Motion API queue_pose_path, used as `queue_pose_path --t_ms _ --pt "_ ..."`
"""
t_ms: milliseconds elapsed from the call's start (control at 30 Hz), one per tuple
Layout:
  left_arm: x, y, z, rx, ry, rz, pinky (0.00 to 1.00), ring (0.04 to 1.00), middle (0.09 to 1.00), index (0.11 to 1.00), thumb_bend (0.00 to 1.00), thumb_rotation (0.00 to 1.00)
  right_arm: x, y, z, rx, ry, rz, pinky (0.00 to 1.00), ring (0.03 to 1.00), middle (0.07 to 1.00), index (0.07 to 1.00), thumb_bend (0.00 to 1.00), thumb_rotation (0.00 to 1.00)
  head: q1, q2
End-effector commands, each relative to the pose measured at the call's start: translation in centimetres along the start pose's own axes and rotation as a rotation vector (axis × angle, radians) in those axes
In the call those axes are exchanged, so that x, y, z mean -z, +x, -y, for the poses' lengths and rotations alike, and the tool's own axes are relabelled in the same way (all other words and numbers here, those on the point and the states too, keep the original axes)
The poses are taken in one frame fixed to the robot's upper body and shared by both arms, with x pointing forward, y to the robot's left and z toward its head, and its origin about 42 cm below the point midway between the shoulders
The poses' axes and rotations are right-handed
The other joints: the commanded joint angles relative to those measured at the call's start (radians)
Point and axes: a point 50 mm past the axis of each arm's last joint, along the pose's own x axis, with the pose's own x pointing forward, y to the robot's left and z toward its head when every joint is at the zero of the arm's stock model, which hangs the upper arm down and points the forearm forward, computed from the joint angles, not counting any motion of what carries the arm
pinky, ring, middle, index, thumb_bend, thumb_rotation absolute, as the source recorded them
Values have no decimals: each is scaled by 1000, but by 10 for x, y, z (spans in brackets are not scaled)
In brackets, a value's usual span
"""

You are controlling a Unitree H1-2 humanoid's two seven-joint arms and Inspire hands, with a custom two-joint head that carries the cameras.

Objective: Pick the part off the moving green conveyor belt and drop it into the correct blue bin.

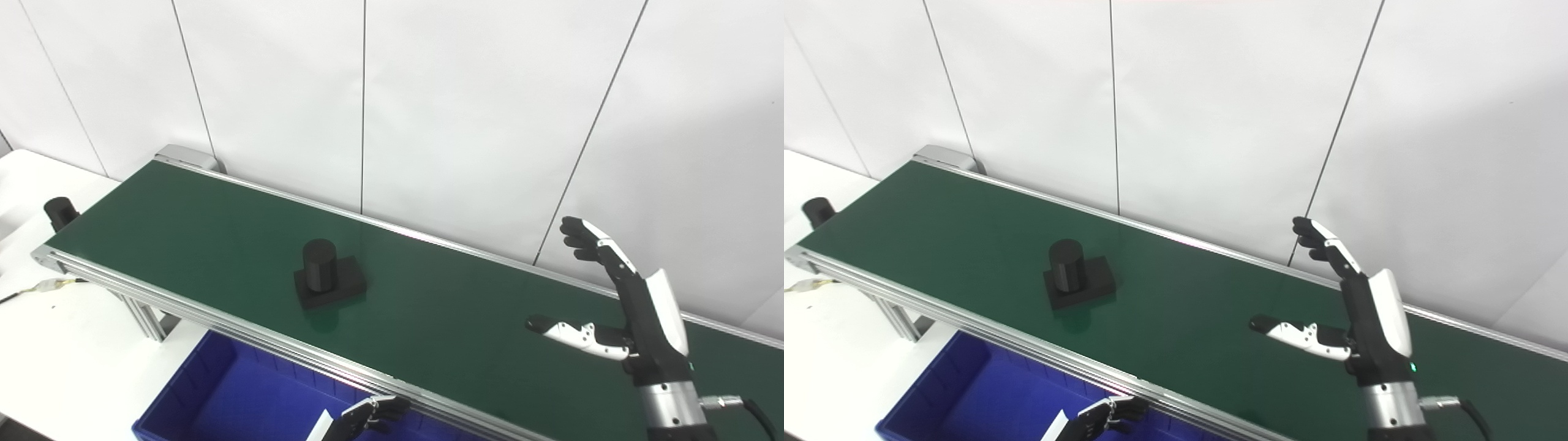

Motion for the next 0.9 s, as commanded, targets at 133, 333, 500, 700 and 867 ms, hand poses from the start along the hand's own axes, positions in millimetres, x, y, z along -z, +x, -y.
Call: queue_pose_path --t_ms 133,333,500,700,867 --pt "-10 3 -4 -4 -4 62 658 730 758 744 1000 445 -11 34 -5 -23 -20 42 693 789 847 871 862 544 -24 17" --pt "-10 1 -8 -9 -5 60 631 713 752 739 1000 459 -18 58 -26 -97 -43 16 716 806 863 891 867 578 -58 35" --pt "-11 -2 -12 5 -10 58 614 712 755 745 1000 459 -22 75 -47 -118 -48 2 716 806 861 884 880 551 -91 51" --pt "-11 -4 -15 1 -10 52 601 702 754 745 1000 481 -23 85 -64 -145 -61 2 682 782 862 886 884 580 -132 59" --pt "-10 -4 -18 2 -4 49 592 690 744 741 1000 493 -23 93 -79 -183 -53 -17 724 820 881 887 889 580 -184 69"
